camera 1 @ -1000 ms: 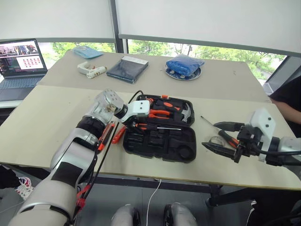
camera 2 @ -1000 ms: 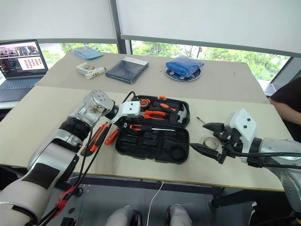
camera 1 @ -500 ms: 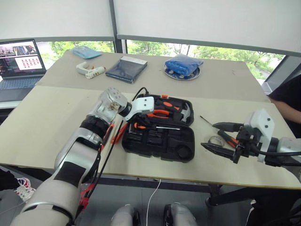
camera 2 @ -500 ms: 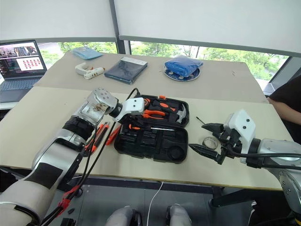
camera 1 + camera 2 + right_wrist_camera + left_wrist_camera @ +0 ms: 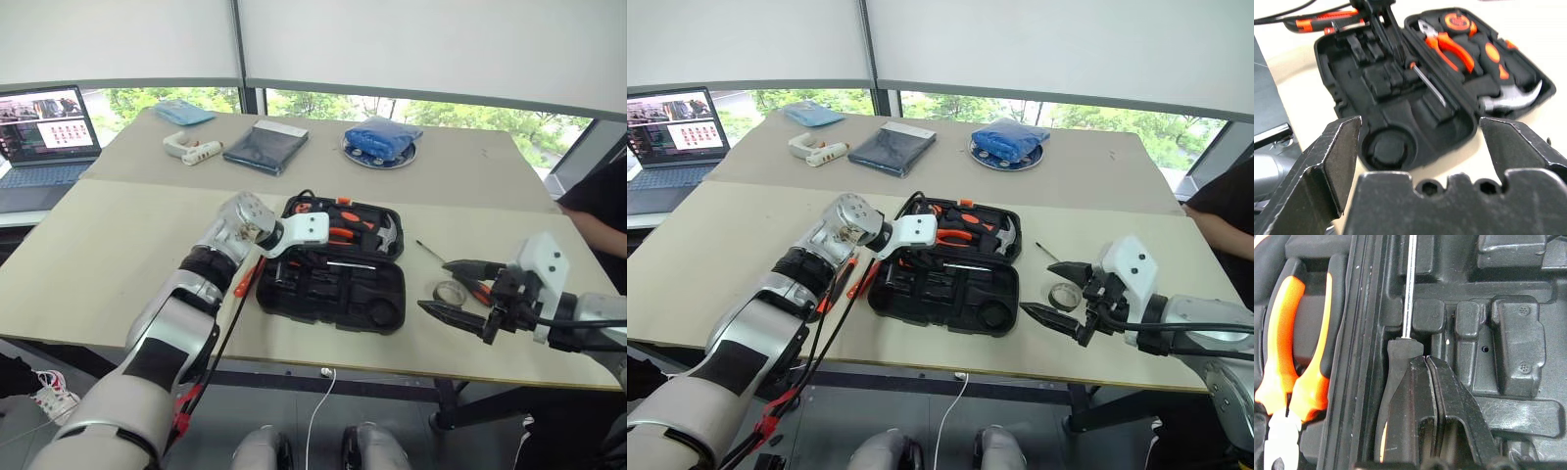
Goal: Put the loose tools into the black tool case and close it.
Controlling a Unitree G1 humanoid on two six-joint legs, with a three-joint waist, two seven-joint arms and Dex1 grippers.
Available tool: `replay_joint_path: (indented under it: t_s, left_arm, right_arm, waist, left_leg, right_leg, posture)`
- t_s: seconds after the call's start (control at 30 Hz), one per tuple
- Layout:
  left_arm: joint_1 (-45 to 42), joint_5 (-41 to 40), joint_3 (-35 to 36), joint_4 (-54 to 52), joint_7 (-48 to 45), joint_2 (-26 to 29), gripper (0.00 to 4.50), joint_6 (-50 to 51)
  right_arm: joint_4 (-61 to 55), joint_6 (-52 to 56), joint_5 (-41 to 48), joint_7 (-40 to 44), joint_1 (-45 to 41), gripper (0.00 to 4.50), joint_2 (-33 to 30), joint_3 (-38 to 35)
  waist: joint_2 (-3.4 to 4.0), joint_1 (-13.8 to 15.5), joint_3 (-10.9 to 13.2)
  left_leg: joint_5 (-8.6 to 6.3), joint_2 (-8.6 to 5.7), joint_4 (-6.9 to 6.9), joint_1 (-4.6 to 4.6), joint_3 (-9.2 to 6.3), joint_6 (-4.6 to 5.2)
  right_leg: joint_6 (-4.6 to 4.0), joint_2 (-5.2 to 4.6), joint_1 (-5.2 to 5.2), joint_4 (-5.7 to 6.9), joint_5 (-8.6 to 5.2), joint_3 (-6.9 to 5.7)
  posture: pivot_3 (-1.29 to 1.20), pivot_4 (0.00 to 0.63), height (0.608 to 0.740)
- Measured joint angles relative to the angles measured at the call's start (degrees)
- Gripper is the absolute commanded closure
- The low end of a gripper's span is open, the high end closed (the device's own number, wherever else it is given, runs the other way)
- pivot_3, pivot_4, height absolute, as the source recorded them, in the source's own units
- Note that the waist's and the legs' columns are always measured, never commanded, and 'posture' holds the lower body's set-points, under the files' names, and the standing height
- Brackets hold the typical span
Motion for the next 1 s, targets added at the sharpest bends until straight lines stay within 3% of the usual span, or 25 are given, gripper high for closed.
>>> replay_joint_path:
  t_s: [0.23,0.7,1.0]
  left_arm:
    - [0.7,-3.9,2.6,-5.5,-4.5,2.8,4.42,6.7]
    - [-1.6,-0.5,1.2,3.3,4.2,-4.0,4.42,-0.7]
    - [-3.3,0.9,1.5,7.5,5.3,-5.1,4.42,-3.8]
  right_arm:
    - [0.8,0.0,0.0,0.0,0.2,0.00,0.0,-1.1]
    - [1.7,0.1,0.0,-0.2,-3.1,0.00,0.0,0.6]
    - [0.9,0.4,0.1,-1.0,-1.7,0.00,0.7,0.6]
  waist:
    - [0.00,0.2,0.0]
    - [0.00,0.8,0.0]
    - [0.00,0.9,0.0]
  left_leg:
    - [0.06,-0.04,0.01,-0.04,0.01,-0.08]
    - [-0.02,-0.07,0.08,-0.10,-0.01,0.06]
    - [-0.10,-0.07,0.17,-0.15,-0.01,0.19]
  right_leg:
    - [-0.07,0.03,0.00,0.04,-0.11,-0.03]
    - [0.03,-0.04,0.05,-0.07,-0.04,-0.07]
    - [0.07,-0.05,0.03,-0.07,0.00,-0.05]
  posture:
    - [0.00,0.150,0.718]
    - [0.00,0.150,0.718]
    - [0.00,0.150,0.718]
